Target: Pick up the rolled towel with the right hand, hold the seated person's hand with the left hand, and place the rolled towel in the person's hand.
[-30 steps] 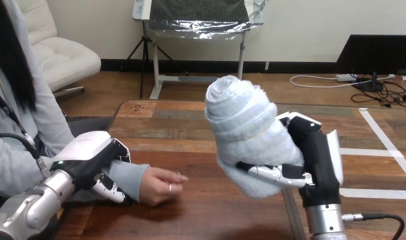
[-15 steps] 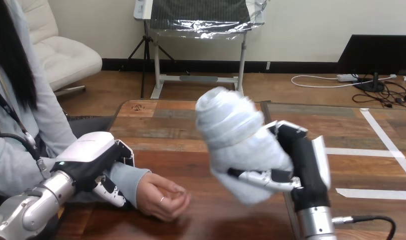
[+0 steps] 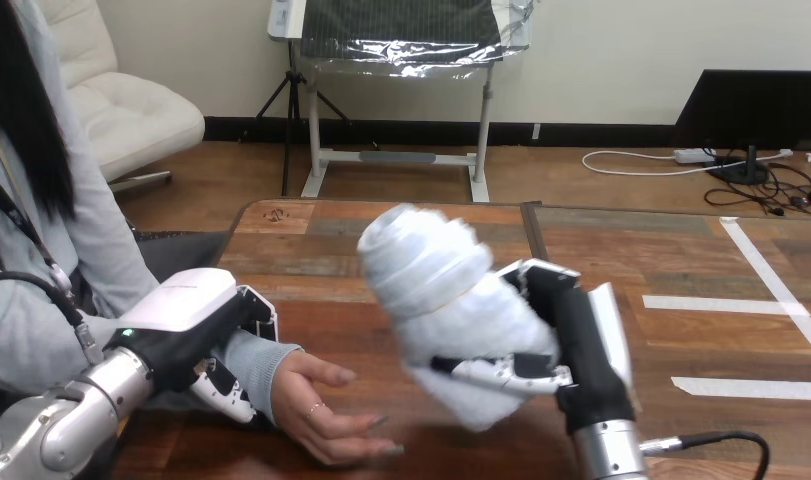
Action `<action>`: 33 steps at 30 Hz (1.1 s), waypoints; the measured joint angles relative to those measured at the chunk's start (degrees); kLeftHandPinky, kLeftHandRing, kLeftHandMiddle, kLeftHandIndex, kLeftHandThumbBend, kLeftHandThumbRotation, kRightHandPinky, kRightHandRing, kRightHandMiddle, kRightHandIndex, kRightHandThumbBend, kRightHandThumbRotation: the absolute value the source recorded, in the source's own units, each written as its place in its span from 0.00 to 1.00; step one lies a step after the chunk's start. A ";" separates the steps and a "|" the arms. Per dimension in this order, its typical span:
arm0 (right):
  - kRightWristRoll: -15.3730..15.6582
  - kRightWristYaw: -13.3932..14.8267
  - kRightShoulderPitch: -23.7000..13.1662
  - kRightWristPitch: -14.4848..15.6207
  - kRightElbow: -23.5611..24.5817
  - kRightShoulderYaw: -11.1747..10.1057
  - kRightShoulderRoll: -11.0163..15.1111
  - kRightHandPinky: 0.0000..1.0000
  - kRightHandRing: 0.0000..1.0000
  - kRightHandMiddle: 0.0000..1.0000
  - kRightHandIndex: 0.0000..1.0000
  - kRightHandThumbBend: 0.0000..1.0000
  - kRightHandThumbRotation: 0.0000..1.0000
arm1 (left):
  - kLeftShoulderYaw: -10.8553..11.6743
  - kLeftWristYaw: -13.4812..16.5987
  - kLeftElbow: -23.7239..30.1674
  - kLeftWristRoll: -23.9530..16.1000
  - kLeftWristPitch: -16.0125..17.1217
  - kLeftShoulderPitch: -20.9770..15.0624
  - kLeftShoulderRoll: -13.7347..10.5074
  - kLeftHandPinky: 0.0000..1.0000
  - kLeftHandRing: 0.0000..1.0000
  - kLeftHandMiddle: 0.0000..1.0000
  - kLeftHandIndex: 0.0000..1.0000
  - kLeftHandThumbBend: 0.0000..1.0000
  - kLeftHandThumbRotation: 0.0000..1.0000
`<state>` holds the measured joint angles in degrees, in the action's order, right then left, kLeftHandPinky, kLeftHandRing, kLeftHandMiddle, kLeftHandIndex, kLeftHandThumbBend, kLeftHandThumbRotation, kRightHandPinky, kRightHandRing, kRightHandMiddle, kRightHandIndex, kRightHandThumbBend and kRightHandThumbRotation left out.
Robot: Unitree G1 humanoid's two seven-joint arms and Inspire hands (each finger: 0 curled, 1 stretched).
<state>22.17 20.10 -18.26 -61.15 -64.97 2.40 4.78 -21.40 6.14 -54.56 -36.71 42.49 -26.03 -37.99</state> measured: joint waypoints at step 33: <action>7.27 8.93 -1.46 2.31 -1.83 7.56 -0.12 0.23 0.28 0.37 0.35 0.76 0.00 | 1.99 -2.50 9.63 3.07 0.32 1.52 0.18 0.24 0.29 0.34 0.33 0.96 0.05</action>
<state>29.44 29.03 -19.72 -58.84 -66.80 9.97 4.66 -19.42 3.63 -44.93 -33.63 42.81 -24.50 -37.81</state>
